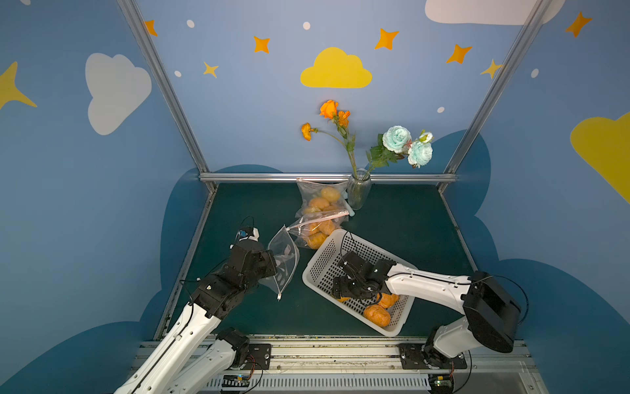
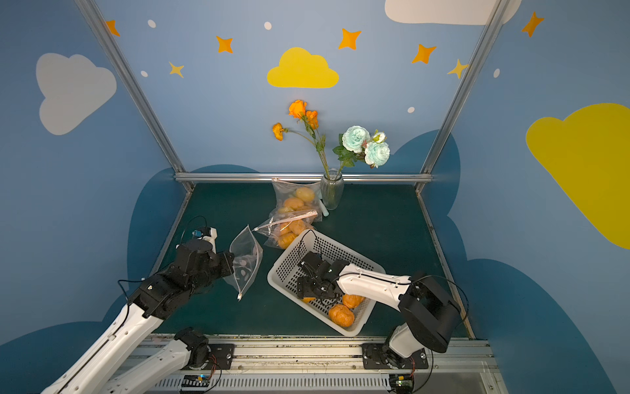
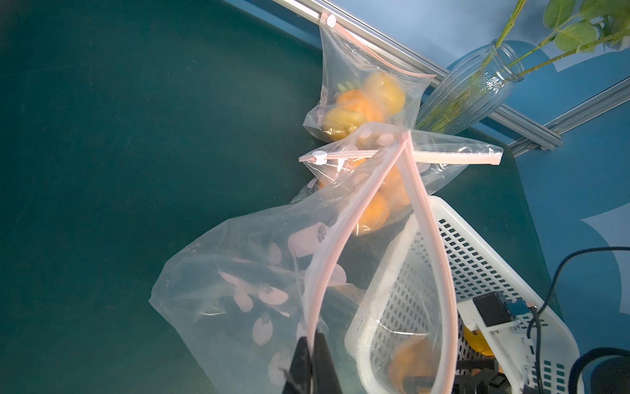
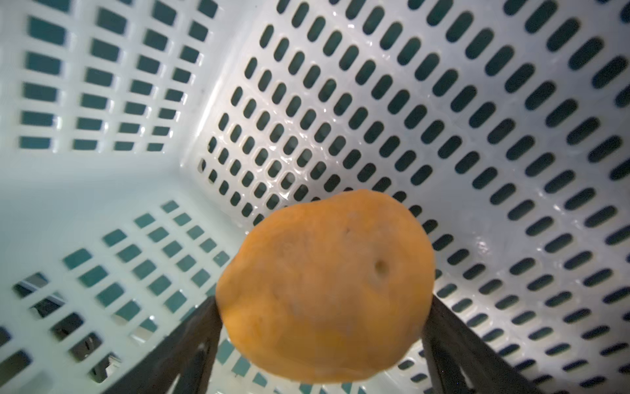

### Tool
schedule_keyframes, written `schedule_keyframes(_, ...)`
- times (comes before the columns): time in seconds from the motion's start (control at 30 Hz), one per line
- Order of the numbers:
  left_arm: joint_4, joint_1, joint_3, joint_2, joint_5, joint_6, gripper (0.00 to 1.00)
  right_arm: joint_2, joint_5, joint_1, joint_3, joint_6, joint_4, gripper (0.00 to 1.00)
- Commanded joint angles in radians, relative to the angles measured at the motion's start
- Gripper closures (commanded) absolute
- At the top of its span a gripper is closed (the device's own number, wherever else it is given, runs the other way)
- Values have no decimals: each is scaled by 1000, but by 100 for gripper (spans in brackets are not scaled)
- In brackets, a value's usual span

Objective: Put the potatoes into a zipper bag and zip it
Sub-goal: Pick up the potato from the basket.

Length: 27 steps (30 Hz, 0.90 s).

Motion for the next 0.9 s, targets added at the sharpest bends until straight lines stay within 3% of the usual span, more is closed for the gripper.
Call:
schedule_keyframes(0.0, -8, -3, 1, -8, -10, -4, 97, 63, -28, -9, -7, -2, 36, 10)
schedule_keyframes(0.23, -8, -4, 0, -8, -9, -4, 97, 52, -68, -35, -35, -4, 90, 16)
schedule_keyframes(0.43, -5, -4, -1, -9, -5, -4, 97, -29, -65, -57, -64, -8, 112, 37)
schedule_keyframes(0.87, 30, -10, -12, -12, 58, 11, 97, -186, 25, -73, 0, -84, 51, 49)
